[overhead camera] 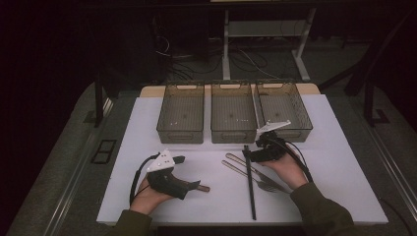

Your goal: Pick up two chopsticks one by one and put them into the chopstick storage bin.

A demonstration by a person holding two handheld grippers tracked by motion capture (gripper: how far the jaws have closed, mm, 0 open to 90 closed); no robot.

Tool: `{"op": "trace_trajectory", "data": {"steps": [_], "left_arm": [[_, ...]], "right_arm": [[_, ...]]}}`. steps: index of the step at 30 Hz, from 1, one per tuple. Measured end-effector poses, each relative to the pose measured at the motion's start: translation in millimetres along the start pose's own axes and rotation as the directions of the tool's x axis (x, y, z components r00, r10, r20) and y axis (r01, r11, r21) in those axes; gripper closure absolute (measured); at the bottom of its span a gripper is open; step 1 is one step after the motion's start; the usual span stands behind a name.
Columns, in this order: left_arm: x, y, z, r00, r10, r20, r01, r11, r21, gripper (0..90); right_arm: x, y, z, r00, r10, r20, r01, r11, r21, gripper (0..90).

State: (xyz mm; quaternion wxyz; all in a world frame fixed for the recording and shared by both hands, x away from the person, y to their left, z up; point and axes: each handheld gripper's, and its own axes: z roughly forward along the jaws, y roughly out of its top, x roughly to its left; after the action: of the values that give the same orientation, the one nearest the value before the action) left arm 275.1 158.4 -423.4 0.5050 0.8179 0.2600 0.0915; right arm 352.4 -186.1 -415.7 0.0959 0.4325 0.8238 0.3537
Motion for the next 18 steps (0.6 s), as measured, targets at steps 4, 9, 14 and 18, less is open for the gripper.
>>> {"op": "trace_trajectory", "data": {"steps": [4,9,14,18], "left_arm": [[0.0,-0.1,1.1,1.0,0.001,0.006,-0.001,1.0,0.006,0.0],[-0.5,-0.2,1.4,1.0,0.001,0.005,-0.001,1.0,0.009,0.0],[0.0,-0.2,1.3,1.0,0.002,0.007,-0.002,0.9999,0.01,0.0],[-0.3,-0.1,1.5,1.0,0.001,0.007,-0.001,1.0,0.008,0.0]], "right_arm": [[-0.4,4.6,10.7,1.0,0.006,-0.004,-0.006,0.999,0.041,38.8],[-1.3,6.0,21.1,0.9994,0.033,-0.005,-0.033,0.997,0.067,43.7],[-2.6,5.1,26.0,0.9984,0.056,0.0,-0.056,0.995,0.078,48.8],[-3.4,4.9,28.9,0.9981,0.062,0.003,-0.062,0.995,0.084,51.0]]}}
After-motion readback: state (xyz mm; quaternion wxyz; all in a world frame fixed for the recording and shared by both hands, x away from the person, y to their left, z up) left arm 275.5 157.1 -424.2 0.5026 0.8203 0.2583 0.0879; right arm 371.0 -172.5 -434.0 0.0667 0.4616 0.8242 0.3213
